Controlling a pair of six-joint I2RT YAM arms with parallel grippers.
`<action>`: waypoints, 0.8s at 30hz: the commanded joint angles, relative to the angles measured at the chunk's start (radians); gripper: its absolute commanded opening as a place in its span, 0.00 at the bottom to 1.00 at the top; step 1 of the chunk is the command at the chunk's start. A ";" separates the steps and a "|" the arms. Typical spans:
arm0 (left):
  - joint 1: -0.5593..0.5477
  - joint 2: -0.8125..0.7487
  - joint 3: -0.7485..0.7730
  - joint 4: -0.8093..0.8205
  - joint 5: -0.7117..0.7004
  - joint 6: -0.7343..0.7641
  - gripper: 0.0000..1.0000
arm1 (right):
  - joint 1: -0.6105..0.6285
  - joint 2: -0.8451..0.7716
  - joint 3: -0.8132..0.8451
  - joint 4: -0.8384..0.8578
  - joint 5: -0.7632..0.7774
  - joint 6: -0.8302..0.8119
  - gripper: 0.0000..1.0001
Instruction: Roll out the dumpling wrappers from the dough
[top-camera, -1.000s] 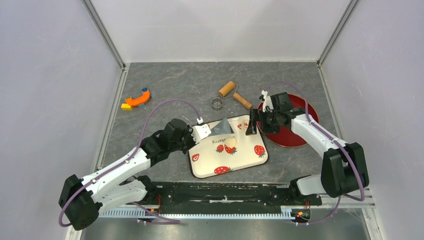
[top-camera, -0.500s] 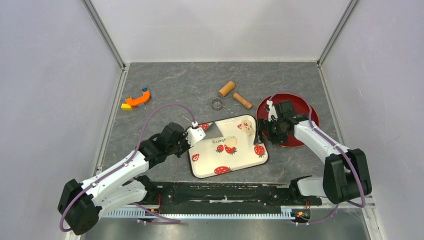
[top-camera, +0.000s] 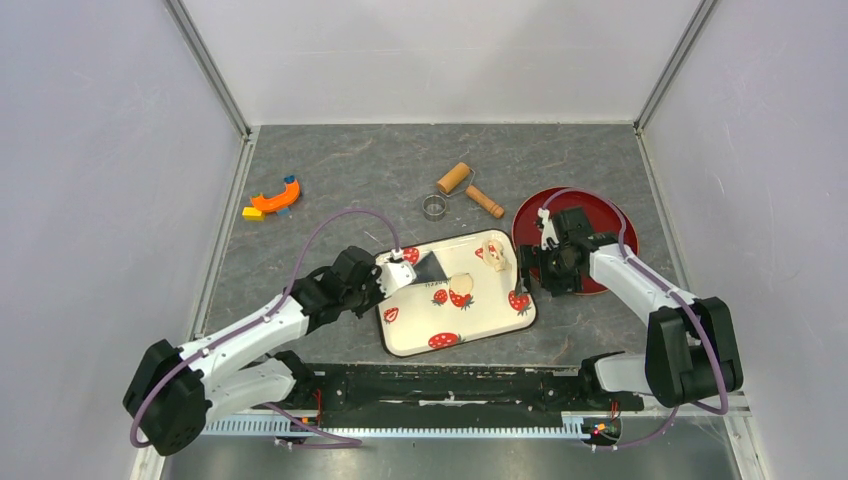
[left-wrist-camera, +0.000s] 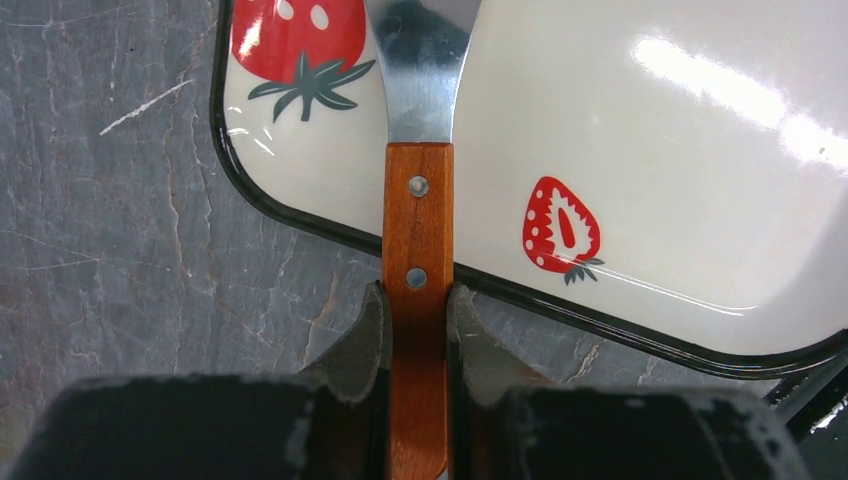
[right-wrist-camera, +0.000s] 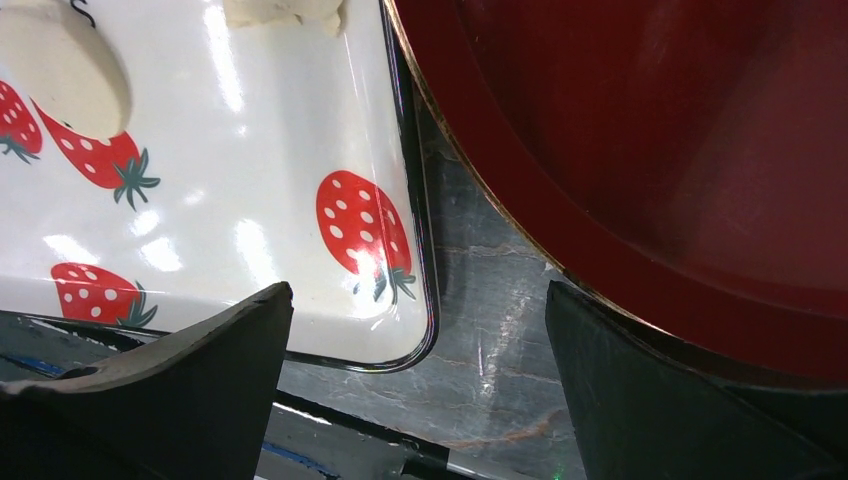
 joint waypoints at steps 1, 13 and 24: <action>0.003 0.028 0.010 0.041 0.033 0.070 0.02 | -0.005 0.001 -0.023 0.026 -0.012 -0.010 0.98; 0.003 0.043 0.009 0.042 -0.008 0.118 0.02 | -0.004 0.009 -0.047 0.043 -0.028 -0.013 0.98; 0.001 0.077 0.014 0.018 -0.002 0.142 0.02 | -0.004 0.016 -0.067 0.061 -0.046 -0.017 0.98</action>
